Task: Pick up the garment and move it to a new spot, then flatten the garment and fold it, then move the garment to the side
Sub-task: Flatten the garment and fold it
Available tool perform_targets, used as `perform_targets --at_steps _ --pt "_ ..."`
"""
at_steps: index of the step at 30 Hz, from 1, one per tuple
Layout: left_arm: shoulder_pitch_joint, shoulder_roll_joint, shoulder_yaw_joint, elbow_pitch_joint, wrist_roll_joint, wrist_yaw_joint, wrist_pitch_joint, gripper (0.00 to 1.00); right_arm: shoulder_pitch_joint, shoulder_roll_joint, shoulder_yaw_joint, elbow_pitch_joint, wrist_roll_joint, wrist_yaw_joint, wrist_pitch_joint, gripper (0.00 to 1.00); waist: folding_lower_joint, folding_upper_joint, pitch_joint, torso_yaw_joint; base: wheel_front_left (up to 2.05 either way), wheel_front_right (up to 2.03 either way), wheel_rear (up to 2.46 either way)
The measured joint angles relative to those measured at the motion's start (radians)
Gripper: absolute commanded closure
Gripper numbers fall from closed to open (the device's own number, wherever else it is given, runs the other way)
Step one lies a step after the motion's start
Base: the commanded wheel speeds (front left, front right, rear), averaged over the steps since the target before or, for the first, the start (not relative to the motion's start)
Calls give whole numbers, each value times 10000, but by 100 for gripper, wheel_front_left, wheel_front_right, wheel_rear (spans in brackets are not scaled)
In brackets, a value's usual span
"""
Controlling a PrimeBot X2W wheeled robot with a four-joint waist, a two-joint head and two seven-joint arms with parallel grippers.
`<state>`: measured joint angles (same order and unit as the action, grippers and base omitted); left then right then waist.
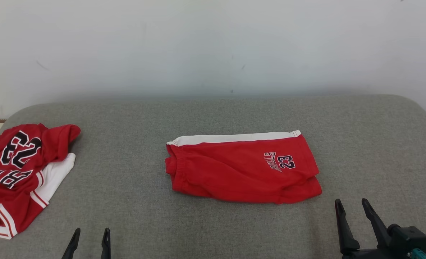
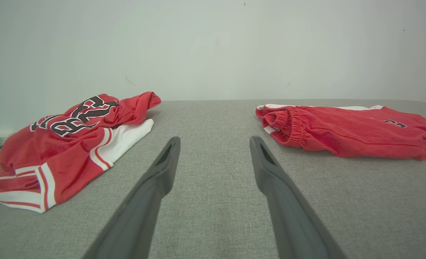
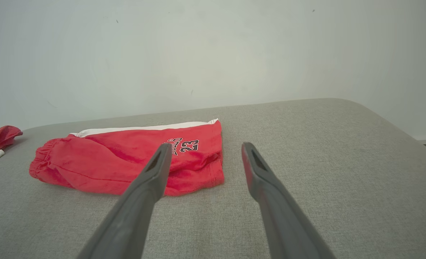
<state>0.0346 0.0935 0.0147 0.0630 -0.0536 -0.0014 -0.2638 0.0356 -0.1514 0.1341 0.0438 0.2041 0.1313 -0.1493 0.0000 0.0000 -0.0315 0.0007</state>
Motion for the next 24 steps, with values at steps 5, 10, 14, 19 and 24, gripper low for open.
perform_targets --at_steps 5,10,14,19,24 --pt "-6 19 2 -29 -21 31 0 0 -333 -146 -6 268 318 0 0 0 0 0 18 -15 0 0 0" --pt "-87 6 -69 -21 -58 31 0 0 -1406 -608 38 1289 817 0 -48 0 0 0 80 6 0 0 0" --pt "-223 -27 -201 15 -59 12 0 0 -2508 -838 105 2558 1047 0 -48 0 0 0 134 125 0 0 0" --pt "-437 -56 -334 92 -88 -67 0 0 -4008 -953 194 4506 1095 0 -58 0 0 0 239 378 0 0 0" --pt "-703 -100 -508 165 -92 -144 0 0 -5561 -972 401 6449 1208 0 2 0 0 0 484 656 0 0 0"
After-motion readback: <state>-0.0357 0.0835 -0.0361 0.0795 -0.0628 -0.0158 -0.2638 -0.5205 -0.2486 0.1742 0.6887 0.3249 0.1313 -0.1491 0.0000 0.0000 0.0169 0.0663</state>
